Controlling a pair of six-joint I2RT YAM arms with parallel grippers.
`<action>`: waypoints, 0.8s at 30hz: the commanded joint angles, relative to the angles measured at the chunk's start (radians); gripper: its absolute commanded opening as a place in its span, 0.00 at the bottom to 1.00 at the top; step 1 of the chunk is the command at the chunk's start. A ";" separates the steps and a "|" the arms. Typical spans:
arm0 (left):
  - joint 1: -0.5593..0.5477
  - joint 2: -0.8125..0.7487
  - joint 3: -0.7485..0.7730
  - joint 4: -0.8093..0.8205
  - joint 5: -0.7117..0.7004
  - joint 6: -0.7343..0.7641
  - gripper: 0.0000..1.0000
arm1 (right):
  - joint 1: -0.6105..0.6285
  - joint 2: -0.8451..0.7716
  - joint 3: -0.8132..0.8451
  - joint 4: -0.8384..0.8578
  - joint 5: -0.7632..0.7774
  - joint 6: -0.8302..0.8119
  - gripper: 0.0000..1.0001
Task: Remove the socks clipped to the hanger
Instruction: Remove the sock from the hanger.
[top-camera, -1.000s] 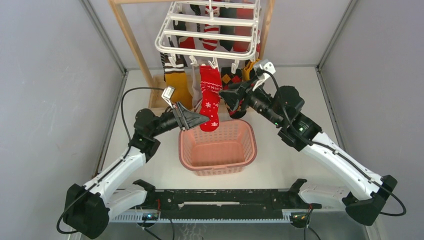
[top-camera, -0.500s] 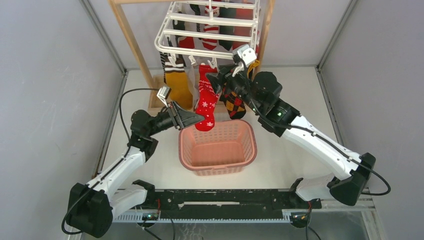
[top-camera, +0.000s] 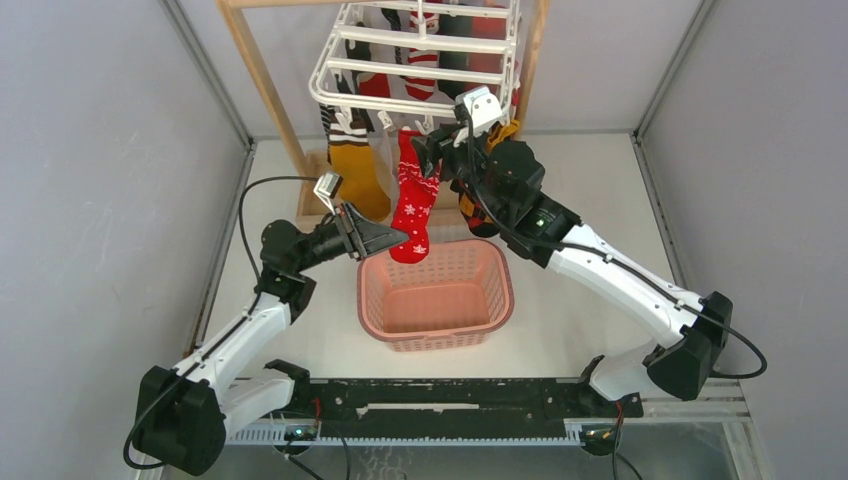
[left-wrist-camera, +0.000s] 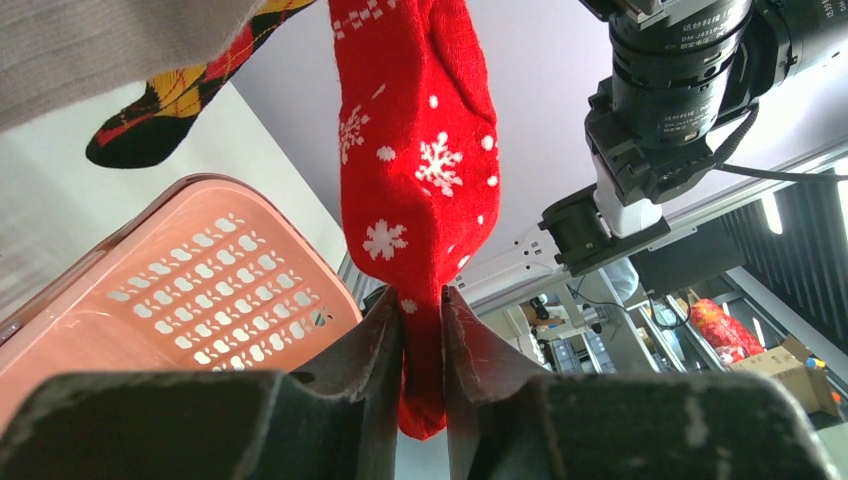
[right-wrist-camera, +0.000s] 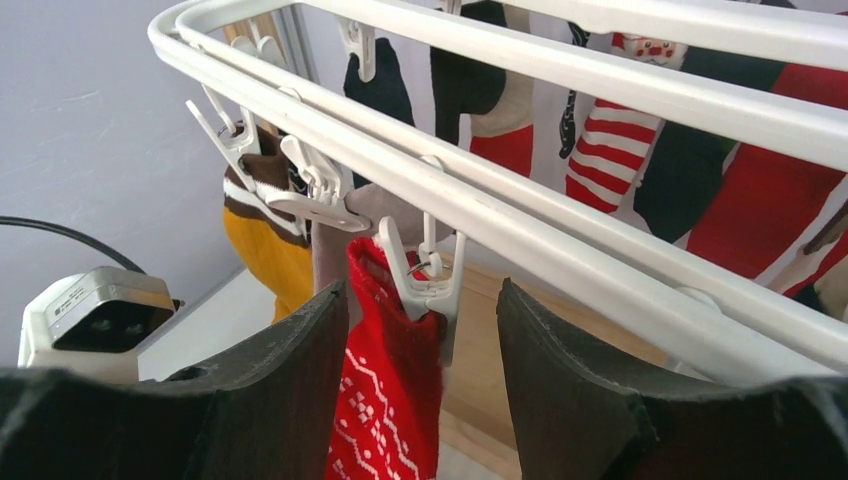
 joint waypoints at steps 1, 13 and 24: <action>0.008 -0.005 0.006 0.047 0.017 -0.014 0.23 | 0.008 -0.001 0.061 0.072 0.040 -0.016 0.63; 0.008 -0.007 0.004 0.047 0.016 -0.013 0.22 | 0.007 0.033 0.091 0.111 0.049 -0.006 0.63; 0.008 -0.005 0.004 0.047 0.018 -0.013 0.20 | 0.001 0.038 0.078 0.146 0.057 0.009 0.49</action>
